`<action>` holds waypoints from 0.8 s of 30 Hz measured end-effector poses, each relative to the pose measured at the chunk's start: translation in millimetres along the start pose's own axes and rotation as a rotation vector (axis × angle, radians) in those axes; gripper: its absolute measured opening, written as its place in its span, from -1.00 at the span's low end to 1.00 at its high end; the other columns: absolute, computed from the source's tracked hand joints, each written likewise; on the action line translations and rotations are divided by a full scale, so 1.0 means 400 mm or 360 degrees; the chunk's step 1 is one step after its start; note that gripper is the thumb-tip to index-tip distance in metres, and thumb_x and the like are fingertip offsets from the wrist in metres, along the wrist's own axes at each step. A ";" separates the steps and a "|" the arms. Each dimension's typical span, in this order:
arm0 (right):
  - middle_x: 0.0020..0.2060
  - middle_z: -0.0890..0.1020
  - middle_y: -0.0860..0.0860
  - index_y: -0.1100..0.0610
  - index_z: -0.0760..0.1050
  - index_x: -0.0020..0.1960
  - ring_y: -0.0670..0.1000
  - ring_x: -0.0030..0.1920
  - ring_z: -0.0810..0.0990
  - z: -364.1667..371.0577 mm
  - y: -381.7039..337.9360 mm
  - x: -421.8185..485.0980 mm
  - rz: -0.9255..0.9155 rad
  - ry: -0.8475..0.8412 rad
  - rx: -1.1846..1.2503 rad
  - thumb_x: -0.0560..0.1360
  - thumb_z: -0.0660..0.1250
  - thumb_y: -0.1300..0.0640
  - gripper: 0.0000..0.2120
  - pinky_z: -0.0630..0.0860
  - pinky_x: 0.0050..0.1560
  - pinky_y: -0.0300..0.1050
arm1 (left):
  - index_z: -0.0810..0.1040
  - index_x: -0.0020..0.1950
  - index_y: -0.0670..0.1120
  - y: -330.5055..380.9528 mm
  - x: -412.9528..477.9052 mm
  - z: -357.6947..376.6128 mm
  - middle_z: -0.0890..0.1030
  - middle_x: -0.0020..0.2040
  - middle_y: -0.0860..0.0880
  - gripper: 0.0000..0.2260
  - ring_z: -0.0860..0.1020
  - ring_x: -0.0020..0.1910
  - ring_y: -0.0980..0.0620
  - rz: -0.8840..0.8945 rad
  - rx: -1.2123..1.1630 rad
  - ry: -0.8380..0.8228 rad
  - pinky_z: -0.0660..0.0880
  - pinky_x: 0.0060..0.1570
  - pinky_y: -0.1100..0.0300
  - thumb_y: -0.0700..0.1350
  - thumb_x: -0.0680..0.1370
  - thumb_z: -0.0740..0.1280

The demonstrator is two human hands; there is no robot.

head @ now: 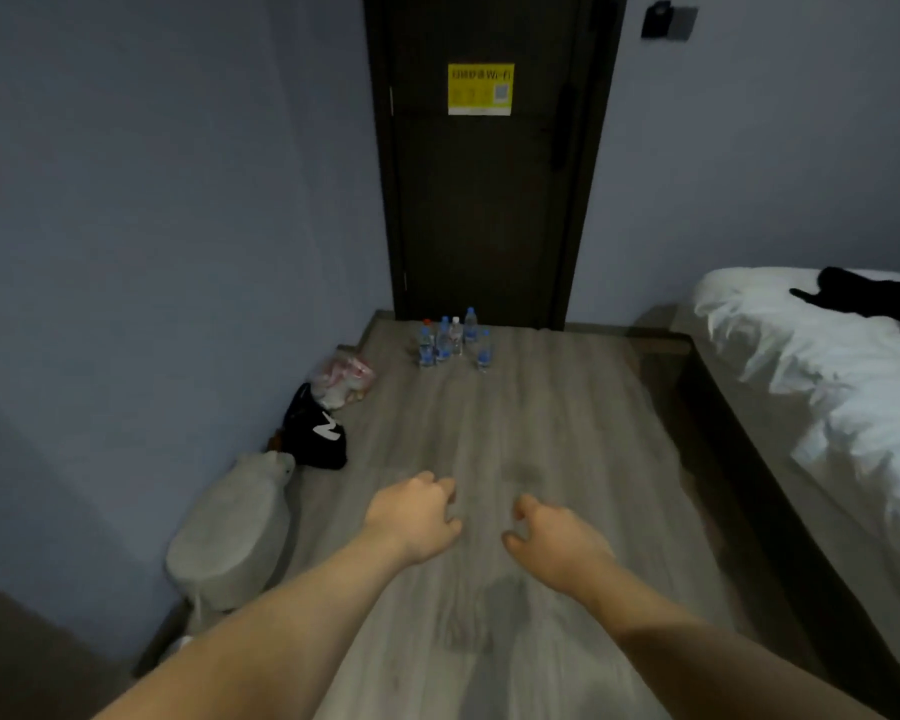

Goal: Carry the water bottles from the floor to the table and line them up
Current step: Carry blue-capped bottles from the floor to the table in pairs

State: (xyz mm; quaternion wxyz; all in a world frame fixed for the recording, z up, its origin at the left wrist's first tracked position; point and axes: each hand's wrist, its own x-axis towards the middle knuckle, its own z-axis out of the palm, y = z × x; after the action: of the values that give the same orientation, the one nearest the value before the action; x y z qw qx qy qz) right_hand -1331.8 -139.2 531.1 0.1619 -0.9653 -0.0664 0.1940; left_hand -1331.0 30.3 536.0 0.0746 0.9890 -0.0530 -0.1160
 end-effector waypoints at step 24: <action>0.16 0.50 0.13 0.13 0.34 0.22 0.14 0.14 0.49 -0.422 0.170 1.339 -0.0100 -0.0247 0.0017 0.54 0.14 -0.04 -0.67 0.45 0.11 -0.02 | 0.47 0.11 -0.08 -0.133 1.361 -0.151 0.54 0.17 -0.10 -0.72 0.51 0.16 -0.11 -0.0251 -0.0198 -0.0321 0.49 0.09 0.07 0.03 0.48 0.24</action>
State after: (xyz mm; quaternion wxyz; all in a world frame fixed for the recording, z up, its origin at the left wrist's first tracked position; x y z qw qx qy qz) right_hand -769.8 -149.2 466.3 0.1673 -0.9439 -0.1081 0.2634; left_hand -785.1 24.5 464.9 0.1207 0.9669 0.0248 -0.2234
